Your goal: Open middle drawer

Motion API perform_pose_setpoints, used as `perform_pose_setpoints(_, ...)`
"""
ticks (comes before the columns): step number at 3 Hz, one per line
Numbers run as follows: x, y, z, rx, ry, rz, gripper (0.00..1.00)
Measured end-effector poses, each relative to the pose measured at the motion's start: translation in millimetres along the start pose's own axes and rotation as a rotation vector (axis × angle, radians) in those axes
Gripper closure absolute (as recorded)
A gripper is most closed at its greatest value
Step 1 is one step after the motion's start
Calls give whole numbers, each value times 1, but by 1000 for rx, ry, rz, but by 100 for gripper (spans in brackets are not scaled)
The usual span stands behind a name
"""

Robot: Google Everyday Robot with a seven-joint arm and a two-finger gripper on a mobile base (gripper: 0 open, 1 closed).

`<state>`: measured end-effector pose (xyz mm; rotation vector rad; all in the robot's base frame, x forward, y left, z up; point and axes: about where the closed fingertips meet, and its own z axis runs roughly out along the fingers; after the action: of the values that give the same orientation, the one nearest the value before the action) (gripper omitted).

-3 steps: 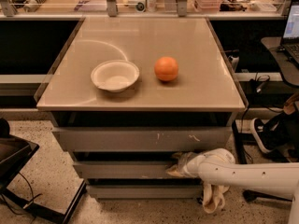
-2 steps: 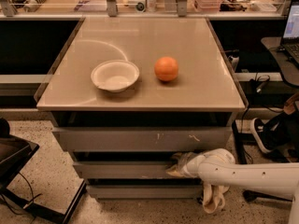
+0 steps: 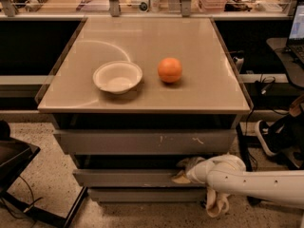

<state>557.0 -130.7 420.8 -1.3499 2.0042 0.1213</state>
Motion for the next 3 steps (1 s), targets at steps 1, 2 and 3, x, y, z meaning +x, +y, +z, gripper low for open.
perform_pose_setpoints(1,0,0,-1,0,0,0,100)
perform_pose_setpoints(2,2,0,-16,17,-9,7,100)
perform_pose_setpoints(3,2,0,-16,17,-9,7,100)
